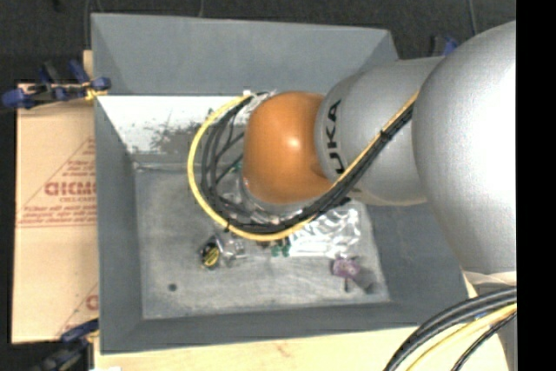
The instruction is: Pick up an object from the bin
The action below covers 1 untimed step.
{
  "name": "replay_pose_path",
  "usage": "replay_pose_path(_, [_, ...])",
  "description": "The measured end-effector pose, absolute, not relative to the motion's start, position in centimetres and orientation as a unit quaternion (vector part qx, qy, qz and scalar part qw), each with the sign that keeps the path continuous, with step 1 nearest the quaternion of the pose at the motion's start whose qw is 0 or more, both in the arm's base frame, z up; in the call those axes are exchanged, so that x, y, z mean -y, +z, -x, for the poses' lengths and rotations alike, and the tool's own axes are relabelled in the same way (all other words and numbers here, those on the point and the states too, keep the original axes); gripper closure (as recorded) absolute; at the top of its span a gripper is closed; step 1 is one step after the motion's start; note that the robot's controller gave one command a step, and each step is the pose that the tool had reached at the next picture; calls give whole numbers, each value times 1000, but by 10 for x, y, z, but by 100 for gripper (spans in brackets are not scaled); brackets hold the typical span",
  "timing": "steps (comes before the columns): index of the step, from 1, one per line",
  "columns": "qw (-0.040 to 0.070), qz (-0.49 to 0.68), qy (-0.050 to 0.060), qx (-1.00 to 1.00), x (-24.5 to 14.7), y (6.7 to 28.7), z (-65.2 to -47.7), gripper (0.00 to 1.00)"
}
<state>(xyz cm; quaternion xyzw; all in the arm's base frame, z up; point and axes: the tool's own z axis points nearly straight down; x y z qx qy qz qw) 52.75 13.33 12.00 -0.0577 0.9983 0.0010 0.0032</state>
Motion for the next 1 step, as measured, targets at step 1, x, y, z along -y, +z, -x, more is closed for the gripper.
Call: replay_pose_path(1, [4,55,1,-998,-133,171,-530,100])
